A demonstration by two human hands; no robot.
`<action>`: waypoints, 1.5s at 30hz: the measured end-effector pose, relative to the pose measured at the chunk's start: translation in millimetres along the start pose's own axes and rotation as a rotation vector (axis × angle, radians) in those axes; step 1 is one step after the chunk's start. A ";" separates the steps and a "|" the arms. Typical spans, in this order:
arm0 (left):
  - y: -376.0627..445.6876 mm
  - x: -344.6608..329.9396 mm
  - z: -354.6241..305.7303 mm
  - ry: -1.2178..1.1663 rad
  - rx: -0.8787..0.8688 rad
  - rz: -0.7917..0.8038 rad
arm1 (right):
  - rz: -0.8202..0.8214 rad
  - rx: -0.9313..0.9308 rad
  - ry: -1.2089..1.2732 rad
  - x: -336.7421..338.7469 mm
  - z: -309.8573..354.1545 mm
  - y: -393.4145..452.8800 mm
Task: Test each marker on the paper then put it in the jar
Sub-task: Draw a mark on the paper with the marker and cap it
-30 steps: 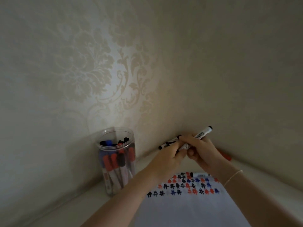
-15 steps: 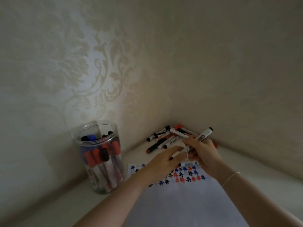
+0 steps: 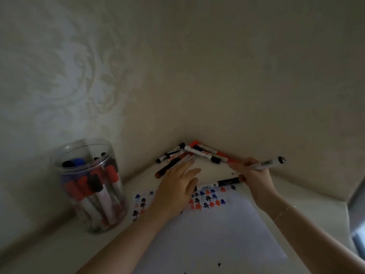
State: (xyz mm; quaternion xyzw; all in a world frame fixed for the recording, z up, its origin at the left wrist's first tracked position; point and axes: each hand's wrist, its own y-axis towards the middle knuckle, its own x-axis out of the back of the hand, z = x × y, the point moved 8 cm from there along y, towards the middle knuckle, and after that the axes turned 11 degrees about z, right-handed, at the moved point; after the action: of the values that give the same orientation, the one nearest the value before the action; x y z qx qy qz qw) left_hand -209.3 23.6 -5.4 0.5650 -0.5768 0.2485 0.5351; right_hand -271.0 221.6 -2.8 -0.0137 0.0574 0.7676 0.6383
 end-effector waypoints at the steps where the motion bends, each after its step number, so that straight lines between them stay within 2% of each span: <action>1: -0.7 -5.4 -18.2 -0.020 -0.089 0.055 | -0.009 0.000 -0.005 4.4 -2.9 -1.4; 4: -4.0 -30.5 -58.7 -0.036 -0.209 0.308 | -0.022 -0.018 0.058 14.4 -16.4 -4.5; 8: -3.7 -54.8 -58.8 -0.050 -0.147 0.458 | -0.034 -0.037 -0.082 22.1 -25.1 -8.2; 13: -3.9 -65.9 -50.1 -0.022 -0.119 0.467 | -0.083 -0.070 -0.296 22.2 -36.0 -2.1; 18: -4.8 -67.0 -49.3 -0.023 -0.124 0.462 | -0.099 -0.060 -0.385 19.6 -37.7 -0.6; 28: -3.1 -67.4 -47.5 -0.026 -0.143 0.429 | -0.106 -0.021 -0.368 17.8 -34.3 -1.5; 33: -3.4 -67.2 -47.4 -0.032 -0.143 0.425 | -0.054 -0.039 -0.392 12.8 -35.5 -1.6; 38: -2.8 -67.3 -46.6 -0.036 -0.139 0.421 | -0.114 -0.014 -0.388 17.2 -32.9 -1.0; 45: -2.5 -67.7 -46.8 -0.033 -0.147 0.406 | -0.073 -0.051 -0.389 14.3 -36.8 -1.0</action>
State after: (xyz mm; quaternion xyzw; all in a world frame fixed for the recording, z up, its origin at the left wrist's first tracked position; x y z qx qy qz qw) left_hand -205.5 90.8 -52.7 0.4008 -0.7040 0.2989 0.5044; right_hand -274.6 231.9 -40.7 0.1169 -0.0870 0.7333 0.6641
